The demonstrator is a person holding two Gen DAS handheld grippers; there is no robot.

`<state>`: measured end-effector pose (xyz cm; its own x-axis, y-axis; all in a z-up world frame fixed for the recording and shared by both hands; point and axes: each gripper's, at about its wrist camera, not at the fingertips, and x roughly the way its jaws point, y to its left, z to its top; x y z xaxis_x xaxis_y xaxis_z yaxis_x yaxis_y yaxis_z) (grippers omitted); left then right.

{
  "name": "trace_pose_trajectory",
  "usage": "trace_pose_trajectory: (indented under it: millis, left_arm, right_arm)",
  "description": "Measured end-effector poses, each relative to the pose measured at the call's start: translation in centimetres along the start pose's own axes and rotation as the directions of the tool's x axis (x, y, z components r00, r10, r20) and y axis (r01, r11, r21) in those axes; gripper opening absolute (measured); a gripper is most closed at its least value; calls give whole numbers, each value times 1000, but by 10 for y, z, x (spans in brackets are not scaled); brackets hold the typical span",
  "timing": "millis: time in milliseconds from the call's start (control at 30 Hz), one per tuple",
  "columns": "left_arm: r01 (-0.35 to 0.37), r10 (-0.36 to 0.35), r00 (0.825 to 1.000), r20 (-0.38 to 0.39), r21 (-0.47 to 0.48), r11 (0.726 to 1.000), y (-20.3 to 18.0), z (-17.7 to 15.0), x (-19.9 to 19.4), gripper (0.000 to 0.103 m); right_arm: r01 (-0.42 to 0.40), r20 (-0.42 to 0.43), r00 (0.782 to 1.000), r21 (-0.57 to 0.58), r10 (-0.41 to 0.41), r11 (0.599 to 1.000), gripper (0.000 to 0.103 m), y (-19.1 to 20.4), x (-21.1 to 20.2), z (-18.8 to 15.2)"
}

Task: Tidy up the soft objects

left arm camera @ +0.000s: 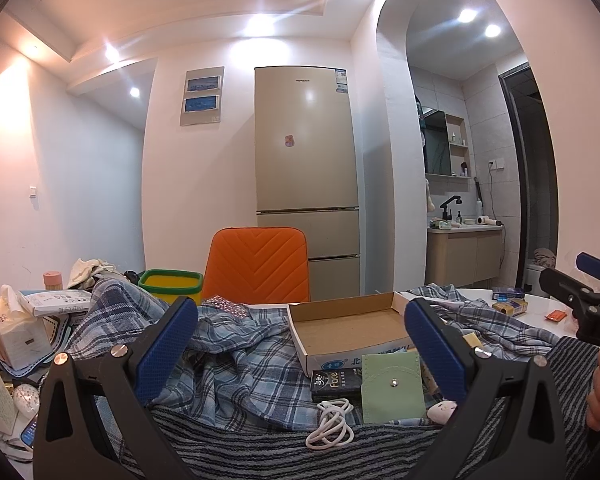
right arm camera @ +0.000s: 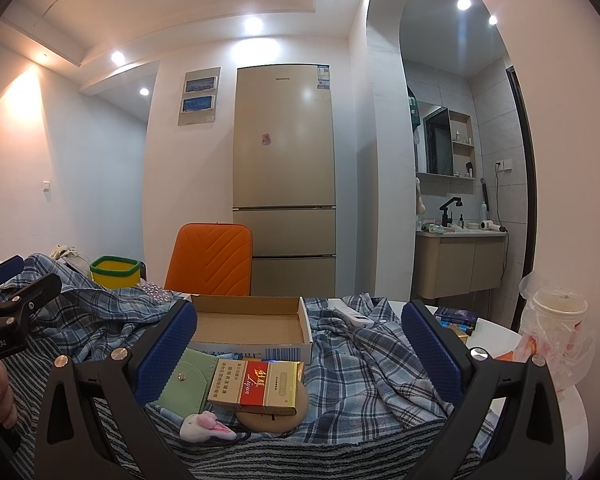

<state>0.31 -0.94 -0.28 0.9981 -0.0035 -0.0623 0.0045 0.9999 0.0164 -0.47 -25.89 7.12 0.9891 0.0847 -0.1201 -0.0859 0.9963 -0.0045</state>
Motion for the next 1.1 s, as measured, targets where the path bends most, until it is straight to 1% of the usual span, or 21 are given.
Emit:
trace_pose_trajectory:
  millis: [167,300,433,533,600,700,800,867,933,967,1100]
  left_arm:
    - [-11,11,1000,16,-9,1000,2,1,-3,103]
    - [1,-1,1000,24,3,1000,1,2,-7,103]
    - [9,-9,1000,-2,17,1000,-2,4,-4,103]
    - [-4,4,1000,-20,-2,1000,0,11,-5,103]
    - [6,-7,999,-46,-15,1000,0,19,-3,103]
    - [27,-27,994,-102,-2,1000,-3,32,3,103]
    - [25,-23,991,-133,15,1000,-10,47,13,103]
    - [2,1,988,-152,25,1000,-16,58,21,103]
    - [-3,1,987,-164,-9,1000,-16,66,29,103]
    - [7,-11,986,-167,-21,1000,-16,69,35,103]
    - [23,-30,984,-178,-40,999,-14,65,55,103]
  right_arm:
    - [-2,-7,1000,-1,2,1000,103,0,1,0]
    - [-2,-2,1000,-2,2,1000,103,1,0,-1]
    - [32,-11,999,-5,-32,999,103,3,2,0]
    - [31,-21,999,-6,-31,999,103,3,4,3]
    - [39,-26,999,-11,-39,999,103,4,4,9]
    - [39,-51,998,-29,-40,999,103,6,5,23]
    - [57,-64,996,-17,-58,998,103,3,7,46]
    - [30,-80,996,-5,-30,1000,103,1,12,61]
    - [18,-119,993,-1,-18,1000,103,1,22,75]
    - [14,-140,990,-7,-15,1000,103,2,30,82]
    - [-9,-168,986,-7,8,1000,103,7,52,84]
